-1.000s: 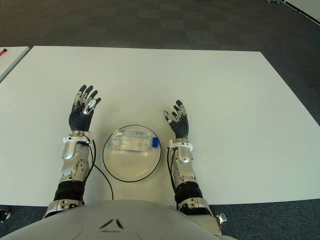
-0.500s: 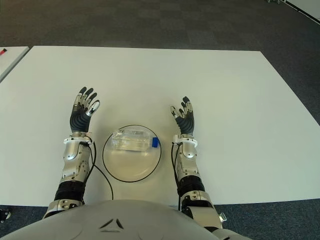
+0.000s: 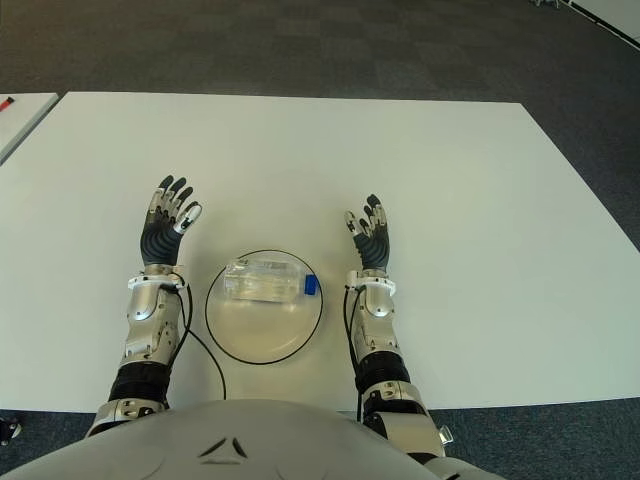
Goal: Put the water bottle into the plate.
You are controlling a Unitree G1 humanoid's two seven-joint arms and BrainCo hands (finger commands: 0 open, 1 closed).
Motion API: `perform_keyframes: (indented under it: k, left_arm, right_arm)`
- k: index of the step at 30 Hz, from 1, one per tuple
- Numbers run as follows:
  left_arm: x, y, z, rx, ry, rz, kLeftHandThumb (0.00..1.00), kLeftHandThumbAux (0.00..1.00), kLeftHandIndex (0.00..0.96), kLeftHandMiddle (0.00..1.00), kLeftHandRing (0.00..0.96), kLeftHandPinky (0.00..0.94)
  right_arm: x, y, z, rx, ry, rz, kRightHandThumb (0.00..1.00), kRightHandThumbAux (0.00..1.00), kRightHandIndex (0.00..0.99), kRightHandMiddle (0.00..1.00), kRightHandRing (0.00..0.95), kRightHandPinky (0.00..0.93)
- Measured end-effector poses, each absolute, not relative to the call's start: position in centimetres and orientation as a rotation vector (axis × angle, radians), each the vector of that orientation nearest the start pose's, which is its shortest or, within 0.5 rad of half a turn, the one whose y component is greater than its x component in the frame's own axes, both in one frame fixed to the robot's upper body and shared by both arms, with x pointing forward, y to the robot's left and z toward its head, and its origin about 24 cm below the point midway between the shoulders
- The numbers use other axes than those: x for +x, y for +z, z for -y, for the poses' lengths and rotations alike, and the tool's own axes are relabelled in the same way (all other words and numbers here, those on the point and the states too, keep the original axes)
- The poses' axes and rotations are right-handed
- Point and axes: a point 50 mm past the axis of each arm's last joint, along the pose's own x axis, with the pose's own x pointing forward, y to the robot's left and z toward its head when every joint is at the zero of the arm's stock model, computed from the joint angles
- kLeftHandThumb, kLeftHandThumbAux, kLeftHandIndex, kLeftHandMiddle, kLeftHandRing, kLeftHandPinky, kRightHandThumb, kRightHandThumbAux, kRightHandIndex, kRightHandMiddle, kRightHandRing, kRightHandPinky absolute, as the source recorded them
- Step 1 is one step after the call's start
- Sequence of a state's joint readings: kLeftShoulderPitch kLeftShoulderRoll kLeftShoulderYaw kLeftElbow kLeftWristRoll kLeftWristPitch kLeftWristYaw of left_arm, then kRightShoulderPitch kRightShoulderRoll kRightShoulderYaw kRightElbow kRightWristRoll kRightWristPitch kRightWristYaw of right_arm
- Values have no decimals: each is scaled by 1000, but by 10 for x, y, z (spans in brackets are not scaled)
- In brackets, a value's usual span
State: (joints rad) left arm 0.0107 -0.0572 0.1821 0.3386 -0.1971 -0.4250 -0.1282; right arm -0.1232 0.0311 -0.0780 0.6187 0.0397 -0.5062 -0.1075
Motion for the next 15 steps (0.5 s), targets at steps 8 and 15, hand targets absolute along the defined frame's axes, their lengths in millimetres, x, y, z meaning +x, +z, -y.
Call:
perform_keyframes:
  k: [8,15]
  left_arm:
    - [234,-5,-180,-241,141,83,15,765,94,107,111,146]
    - [234,-5,-180,-254,146,85,12,770,96,109,113,149]
  right_arm:
    - [254,-21,158,61,-164,2,184,681,20,42,32,45]
    - [254,-21,158,55,-162,2,196,700,20,47,39,60]
